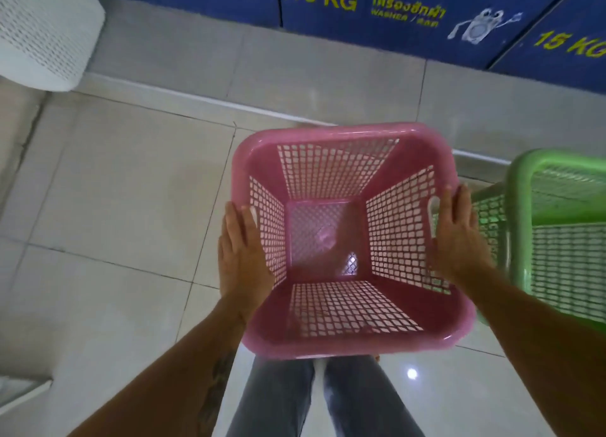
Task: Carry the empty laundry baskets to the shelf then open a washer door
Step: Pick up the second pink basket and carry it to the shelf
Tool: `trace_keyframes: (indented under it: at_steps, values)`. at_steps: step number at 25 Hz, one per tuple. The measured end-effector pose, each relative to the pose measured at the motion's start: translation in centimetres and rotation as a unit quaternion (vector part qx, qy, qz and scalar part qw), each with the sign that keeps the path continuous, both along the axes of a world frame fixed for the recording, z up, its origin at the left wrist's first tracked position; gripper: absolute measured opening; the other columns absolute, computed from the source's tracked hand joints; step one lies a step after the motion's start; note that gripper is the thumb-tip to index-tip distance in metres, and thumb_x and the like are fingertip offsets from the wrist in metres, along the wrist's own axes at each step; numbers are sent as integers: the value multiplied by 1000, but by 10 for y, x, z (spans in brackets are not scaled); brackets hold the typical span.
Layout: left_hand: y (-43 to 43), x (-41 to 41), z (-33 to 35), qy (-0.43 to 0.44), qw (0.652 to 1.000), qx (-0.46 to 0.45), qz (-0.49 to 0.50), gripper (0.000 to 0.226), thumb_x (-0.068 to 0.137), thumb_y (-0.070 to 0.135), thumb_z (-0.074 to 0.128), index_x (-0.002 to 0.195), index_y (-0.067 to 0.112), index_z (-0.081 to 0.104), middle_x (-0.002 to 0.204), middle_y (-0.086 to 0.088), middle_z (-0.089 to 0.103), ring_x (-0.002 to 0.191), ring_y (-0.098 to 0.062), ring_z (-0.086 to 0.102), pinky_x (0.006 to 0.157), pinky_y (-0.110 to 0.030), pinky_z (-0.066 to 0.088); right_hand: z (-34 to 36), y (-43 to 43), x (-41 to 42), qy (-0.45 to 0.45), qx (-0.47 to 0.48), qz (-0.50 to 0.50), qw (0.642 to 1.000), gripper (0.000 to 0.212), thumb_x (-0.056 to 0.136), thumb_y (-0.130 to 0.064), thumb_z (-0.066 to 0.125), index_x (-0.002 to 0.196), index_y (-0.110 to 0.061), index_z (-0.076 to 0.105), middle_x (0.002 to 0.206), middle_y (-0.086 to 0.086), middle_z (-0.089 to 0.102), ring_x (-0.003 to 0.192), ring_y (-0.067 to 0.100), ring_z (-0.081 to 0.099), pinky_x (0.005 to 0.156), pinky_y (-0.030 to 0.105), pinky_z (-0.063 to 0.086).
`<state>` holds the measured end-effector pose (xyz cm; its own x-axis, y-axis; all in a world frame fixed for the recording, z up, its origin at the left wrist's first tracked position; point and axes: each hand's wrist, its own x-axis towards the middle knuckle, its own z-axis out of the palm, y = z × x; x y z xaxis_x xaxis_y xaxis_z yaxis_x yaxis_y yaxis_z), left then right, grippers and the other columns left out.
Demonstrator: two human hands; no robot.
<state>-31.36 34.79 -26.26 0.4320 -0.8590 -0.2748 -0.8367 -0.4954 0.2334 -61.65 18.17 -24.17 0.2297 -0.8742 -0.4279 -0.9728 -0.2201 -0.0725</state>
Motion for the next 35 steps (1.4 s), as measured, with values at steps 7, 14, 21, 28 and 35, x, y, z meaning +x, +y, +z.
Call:
trace_keyframes:
  at_steps: [7,14,21,28,35]
  values:
    - [-11,26,71,44,995,-37,79,96,84,29,67,153,21,0,162,-7,5,146,-32,18,103,-49,41,91,-23,25,1,-10,26,1000,104,77,-9,68,155,-9,-1,164,14,3,142,43,30,101,53,44]
    - [71,55,244,50,984,-86,147,89,76,36,70,149,27,20,151,-3,32,125,-30,49,89,-48,54,278,-10,78,-81,12,162,983,99,74,-3,62,156,-16,9,164,7,9,134,39,45,100,43,46]
    - [240,40,372,-32,938,-120,323,78,67,25,70,139,21,38,132,-5,49,102,-28,59,78,-40,54,385,70,167,-146,5,350,925,92,74,-6,63,153,-14,17,157,7,23,133,35,45,101,45,47]
    - [468,8,435,-124,848,-144,495,80,68,28,66,143,24,39,148,-7,43,115,-35,57,88,-41,52,440,246,268,-213,14,537,816,82,70,-10,61,146,-15,30,151,7,32,129,32,47,99,41,47]
    - [717,-18,451,-191,771,-186,579,56,80,34,60,133,27,47,129,-2,56,103,-30,61,77,-39,53,446,497,342,-253,25,621,741,73,77,-6,59,145,-16,34,144,4,41,124,29,51,95,37,48]
